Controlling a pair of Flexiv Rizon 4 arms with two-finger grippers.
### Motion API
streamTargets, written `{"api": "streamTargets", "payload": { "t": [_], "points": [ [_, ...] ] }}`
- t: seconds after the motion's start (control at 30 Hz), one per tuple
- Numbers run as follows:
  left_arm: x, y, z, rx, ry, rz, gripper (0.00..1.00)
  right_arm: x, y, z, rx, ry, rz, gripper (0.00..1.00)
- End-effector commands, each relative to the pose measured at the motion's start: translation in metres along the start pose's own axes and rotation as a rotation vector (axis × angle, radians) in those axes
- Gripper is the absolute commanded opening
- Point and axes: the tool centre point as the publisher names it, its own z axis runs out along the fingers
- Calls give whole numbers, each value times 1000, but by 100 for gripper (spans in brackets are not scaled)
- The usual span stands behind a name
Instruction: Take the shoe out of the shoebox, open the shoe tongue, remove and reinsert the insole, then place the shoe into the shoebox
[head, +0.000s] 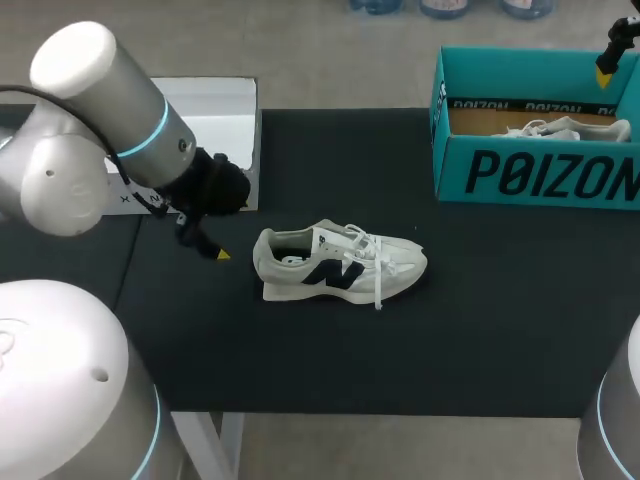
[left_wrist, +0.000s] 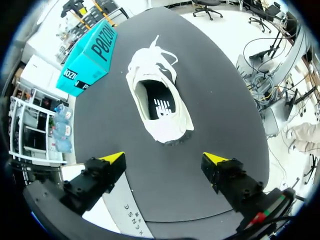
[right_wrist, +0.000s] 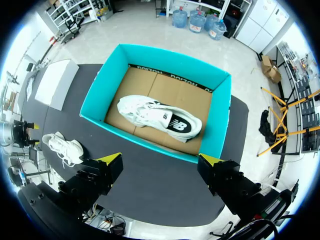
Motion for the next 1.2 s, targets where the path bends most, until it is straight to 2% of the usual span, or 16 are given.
{"api": "streamTargets", "payload": {
  "t": [0.03, 0.33, 0.37, 0.43, 0.47, 0.5, 0.67, 0.73, 0.87, 0.97, 1.07, 1.2],
  "points": [
    [12, 10, -1, 241, -110, -134, 100, 0, -1, 0, -2, 1, 0, 100],
    [12, 10, -1, 241, -110, -134, 100, 0, -1, 0, -2, 1, 0, 100],
    [11, 10, 3, 227, -64, -126, 100, 0, -1, 0, -2, 1, 0, 100],
    [10, 11, 5, 284, -19, -136, 100, 0, -1, 0, -2, 1, 0, 100],
    [11, 9, 4, 348, 13, -136, 100, 0, -1, 0, -2, 1, 0, 100],
    [11, 9, 3, 381, 18, -145, 100, 0, -1, 0, -2, 1, 0, 100],
    [13, 10, 5, 407, 78, -205, 100, 0, -1, 0, -2, 1, 0, 100],
    [15, 9, 7, 441, 82, -270, 100, 0, -1, 0, -2, 1, 0, 100],
    [18, 11, 13, 473, 43, -392, 100, 0, -1, 0, -2, 1, 0, 100],
    [18, 8, 20, 567, 3, -504, 100, 0, -1, 0, -2, 1, 0, 100],
    [20, 1, 30, 561, 10, -528, 100, 0, -1, 0, -2, 1, 0, 100],
    [23, -8, 38, 598, 11, -570, 100, 0, -1, 0, -2, 1, 0, 100]
  ]
}}
